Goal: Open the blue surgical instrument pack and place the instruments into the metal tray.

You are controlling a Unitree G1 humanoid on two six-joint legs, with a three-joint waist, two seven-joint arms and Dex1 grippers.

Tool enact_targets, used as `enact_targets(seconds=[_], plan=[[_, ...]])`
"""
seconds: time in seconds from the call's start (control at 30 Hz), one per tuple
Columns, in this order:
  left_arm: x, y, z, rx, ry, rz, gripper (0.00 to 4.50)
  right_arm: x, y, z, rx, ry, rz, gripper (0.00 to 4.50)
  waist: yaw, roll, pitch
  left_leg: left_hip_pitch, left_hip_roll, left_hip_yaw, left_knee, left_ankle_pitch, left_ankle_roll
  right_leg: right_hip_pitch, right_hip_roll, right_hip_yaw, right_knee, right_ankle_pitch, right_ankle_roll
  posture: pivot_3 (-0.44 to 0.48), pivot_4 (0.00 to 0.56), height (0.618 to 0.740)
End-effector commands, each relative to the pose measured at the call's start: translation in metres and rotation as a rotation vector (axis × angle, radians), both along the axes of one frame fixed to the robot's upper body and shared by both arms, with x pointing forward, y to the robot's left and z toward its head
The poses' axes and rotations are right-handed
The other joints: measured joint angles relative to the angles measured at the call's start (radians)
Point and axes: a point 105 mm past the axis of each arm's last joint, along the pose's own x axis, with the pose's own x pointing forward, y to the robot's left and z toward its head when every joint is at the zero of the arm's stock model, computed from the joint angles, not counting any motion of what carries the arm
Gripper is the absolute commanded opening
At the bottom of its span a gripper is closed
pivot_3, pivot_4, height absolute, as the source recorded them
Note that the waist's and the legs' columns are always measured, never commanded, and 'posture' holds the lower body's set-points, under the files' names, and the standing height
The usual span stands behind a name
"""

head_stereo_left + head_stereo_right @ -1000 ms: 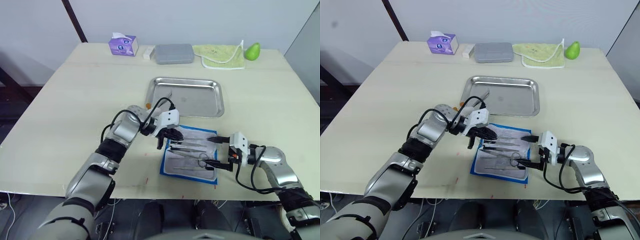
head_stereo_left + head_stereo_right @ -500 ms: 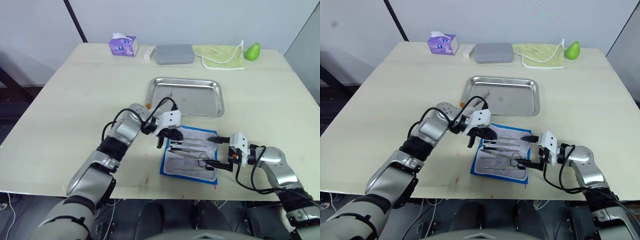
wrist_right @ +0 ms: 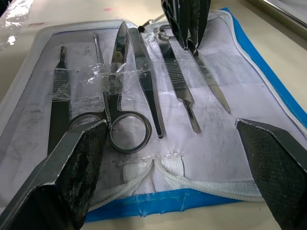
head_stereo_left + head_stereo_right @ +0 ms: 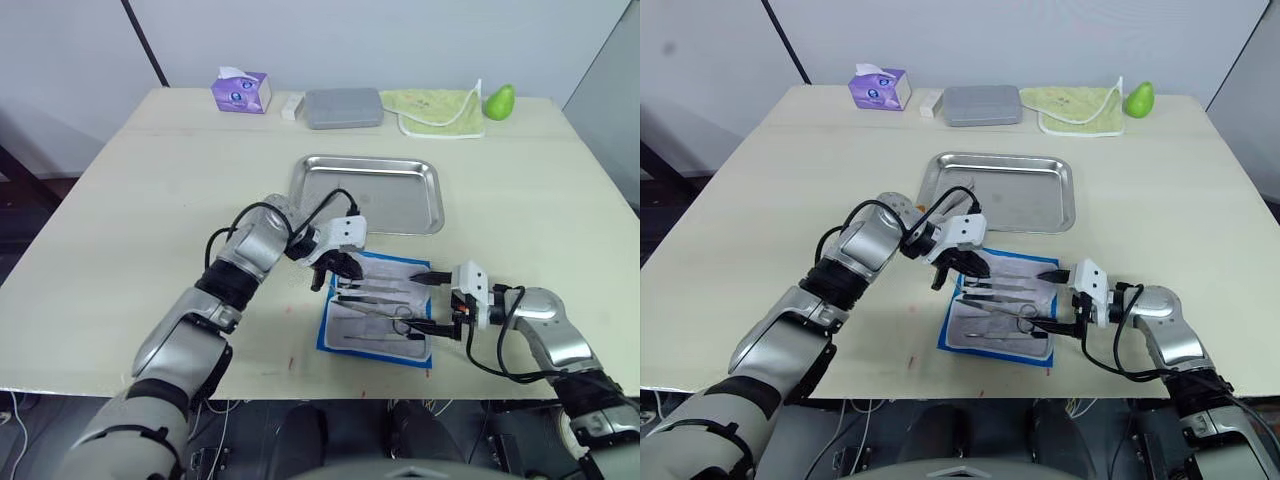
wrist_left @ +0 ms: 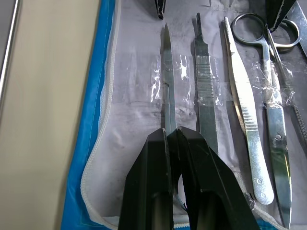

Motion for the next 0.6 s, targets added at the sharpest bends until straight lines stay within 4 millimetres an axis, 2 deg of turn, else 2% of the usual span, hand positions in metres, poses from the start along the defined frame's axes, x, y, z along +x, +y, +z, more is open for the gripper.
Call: enact_targets(seconds=[0.03,0.3,0.6], plan=[[0.004,-0.001,0.013,0.039,-0.033,-0.013,0.09,-0.017,-0.002,-0.047,-0.149,0.159,0.002,4.50,0.000,0.000,0.000,0.000,0.000,0.000,0.000,0.000,0.000,0.000,0.000,0.000,0.000,0.000,0.000,0.000,0.150,0.740],[0.004,0.001,0.026,0.061,-0.028,-0.020,0.09,-0.018,-0.001,-0.050,-0.156,0.166,0.001,4.50,-0.002,0.000,0.000,0.001,0.000,-0.001,0.000,0.000,0.000,0.000,0.001,0.002,0.000,0.000,0.000,0.000,0.150,0.740],[0.003,0.013,0.031,0.087,-0.028,-0.008,0.09,-0.016,0.001,-0.050,-0.154,0.165,0.001,4.50,-0.003,0.000,0.000,0.001,0.000,0.000,-0.001,0.000,0.000,0.000,0.002,0.002,0.000,0.000,0.000,0.000,0.150,0.740]])
